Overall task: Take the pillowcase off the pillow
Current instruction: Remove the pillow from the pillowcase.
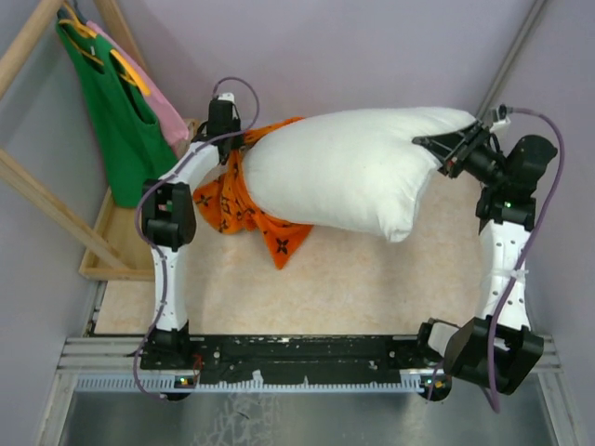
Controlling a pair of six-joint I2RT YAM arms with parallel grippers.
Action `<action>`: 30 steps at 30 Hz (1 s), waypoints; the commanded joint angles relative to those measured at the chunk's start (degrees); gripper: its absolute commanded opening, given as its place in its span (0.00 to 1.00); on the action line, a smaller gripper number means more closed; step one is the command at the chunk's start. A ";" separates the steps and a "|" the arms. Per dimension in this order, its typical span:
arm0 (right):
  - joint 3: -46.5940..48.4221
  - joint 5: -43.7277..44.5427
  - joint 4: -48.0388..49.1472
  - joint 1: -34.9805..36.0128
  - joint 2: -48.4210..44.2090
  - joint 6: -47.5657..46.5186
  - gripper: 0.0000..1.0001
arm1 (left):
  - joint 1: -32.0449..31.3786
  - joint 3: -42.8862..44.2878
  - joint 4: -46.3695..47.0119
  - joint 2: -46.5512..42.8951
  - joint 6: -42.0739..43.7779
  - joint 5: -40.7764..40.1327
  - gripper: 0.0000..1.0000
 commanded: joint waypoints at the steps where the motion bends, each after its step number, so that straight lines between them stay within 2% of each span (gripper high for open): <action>1: 18.62 -0.53 30.96 -3.31 -3.73 16.22 0.00 | 7.07 -5.97 -4.41 -2.44 0.10 -17.21 0.00; 4: 27.17 -3.45 40.23 -3.27 -2.79 19.60 0.00 | 7.10 -6.23 -5.21 -1.75 0.03 -18.33 0.00; 6: 31.36 -4.52 41.05 -3.34 -2.59 18.78 0.00 | 7.13 -6.79 -5.86 -1.67 -0.07 -19.06 0.00; 9: 32.75 -3.05 39.26 -3.49 -2.04 17.05 0.00 | 7.13 -8.74 -4.67 -2.58 0.76 -20.94 0.00; 11: 33.91 -2.57 41.83 -3.49 -1.16 18.18 0.00 | 7.17 -9.46 -4.28 -2.74 1.65 -22.10 0.00; 13: 36.49 -3.47 49.69 -3.50 1.10 24.15 0.00 | 7.31 -9.78 -4.12 -2.54 2.95 -23.62 0.00; 15: 40.47 -4.53 62.24 -3.50 4.95 36.27 0.00 | 7.78 -9.93 -4.39 -2.60 2.92 -24.10 0.00; 17: 43.20 -3.94 76.73 -3.50 9.52 47.68 0.00 | 8.26 -10.04 -6.54 -3.64 0.57 -21.59 0.00; 18: 42.11 -2.79 80.72 -3.48 10.97 52.00 0.00 | 8.45 -10.25 -9.07 -4.98 -1.06 -18.12 0.02; 19: 39.18 -2.03 82.77 -3.45 11.61 53.96 0.00 | 8.40 -11.17 -10.16 -7.43 -2.66 -13.78 0.16; 20: 34.88 -1.93 82.15 -2.99 11.23 52.89 0.00 | 8.38 -14.22 -8.87 -11.08 -3.44 -8.19 0.45; 21: 29.82 -2.22 78.95 -2.10 9.20 48.92 0.00 | 8.24 -18.60 -6.23 -15.28 -4.00 -3.11 0.69; 22: 24.81 -3.04 71.71 -1.10 7.01 41.88 0.00 | 8.03 -22.76 -3.62 -20.31 -4.88 1.16 0.81; 23: 20.90 -3.66 60.46 0.46 4.41 31.48 0.00 | 7.99 -27.15 -0.96 -25.51 -5.89 5.28 0.98; 26: 20.27 2.32 12.17 5.12 -1.18 -8.15 0.00 | 7.51 -35.74 1.88 -39.77 -8.95 11.33 1.00; 27: 21.91 6.34 1.86 6.04 -1.47 -15.85 0.00 | 7.12 -37.50 1.46 -44.20 -10.43 11.88 1.00; 28: 21.88 8.84 -2.20 6.31 -1.42 -18.44 0.00 | 6.26 -39.29 0.71 -49.84 -11.41 11.70 1.00; 30: 18.96 9.64 0.22 6.39 -0.89 -15.80 0.00 | 3.27 -43.56 -0.35 -57.54 -12.04 11.89 1.00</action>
